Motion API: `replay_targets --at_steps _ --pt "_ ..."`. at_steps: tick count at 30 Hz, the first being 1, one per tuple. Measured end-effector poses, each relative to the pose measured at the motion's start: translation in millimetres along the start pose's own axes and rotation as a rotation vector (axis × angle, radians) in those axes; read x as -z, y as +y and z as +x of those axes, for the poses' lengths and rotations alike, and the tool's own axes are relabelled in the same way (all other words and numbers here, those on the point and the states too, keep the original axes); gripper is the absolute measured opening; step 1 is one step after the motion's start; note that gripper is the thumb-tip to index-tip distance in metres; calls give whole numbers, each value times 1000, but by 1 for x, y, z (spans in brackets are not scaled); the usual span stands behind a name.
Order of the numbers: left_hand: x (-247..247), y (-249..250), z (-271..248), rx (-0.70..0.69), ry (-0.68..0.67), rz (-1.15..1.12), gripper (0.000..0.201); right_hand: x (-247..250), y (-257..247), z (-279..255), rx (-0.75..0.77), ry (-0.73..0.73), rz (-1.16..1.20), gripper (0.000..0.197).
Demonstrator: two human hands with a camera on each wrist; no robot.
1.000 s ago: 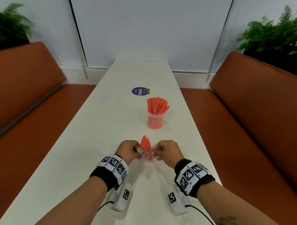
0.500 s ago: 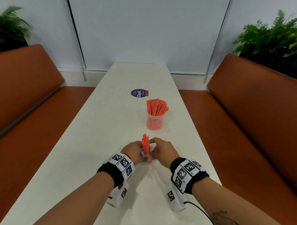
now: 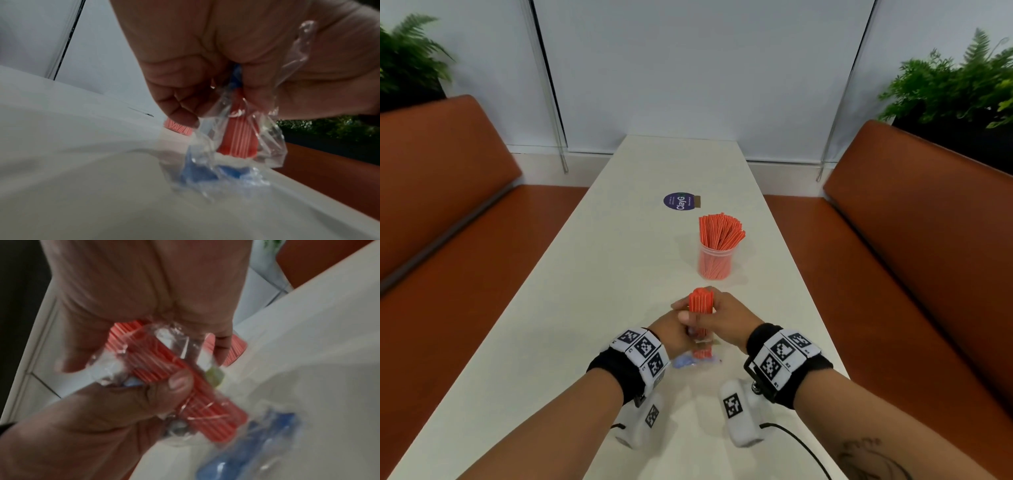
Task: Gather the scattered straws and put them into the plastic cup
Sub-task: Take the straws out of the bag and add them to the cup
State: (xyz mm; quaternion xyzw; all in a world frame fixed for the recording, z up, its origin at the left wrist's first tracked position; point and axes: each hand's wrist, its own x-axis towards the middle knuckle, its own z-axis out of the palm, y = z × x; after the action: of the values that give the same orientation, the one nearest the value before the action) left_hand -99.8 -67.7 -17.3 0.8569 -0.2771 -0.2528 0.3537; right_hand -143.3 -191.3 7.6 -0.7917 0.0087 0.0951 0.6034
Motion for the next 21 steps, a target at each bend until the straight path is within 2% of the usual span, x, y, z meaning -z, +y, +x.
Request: replay_targets --at_steps 1,3,6,9,11,15,19,21 --pt "-1 -1 0 -3 4 3 35 -3 1 2 -15 20 41 28" --pt "1 -4 0 -40 6 -21 39 -8 2 6 -28 53 108 17" --pt "8 -12 -2 -45 7 -82 28 -10 -1 9 2 73 191 21" --pt "15 -18 -4 -4 18 -160 7 -8 -6 11 14 137 304 23" --pt "18 -21 -3 30 28 -244 17 -2 -11 13 33 170 320 24" --pt "18 -28 -2 73 27 -312 23 15 -25 19 88 260 361 27" --pt "17 -30 -1 113 27 -324 23 30 -36 23 170 346 503 31" --pt "20 -30 2 141 25 -260 23 36 -43 20 200 390 550 32"
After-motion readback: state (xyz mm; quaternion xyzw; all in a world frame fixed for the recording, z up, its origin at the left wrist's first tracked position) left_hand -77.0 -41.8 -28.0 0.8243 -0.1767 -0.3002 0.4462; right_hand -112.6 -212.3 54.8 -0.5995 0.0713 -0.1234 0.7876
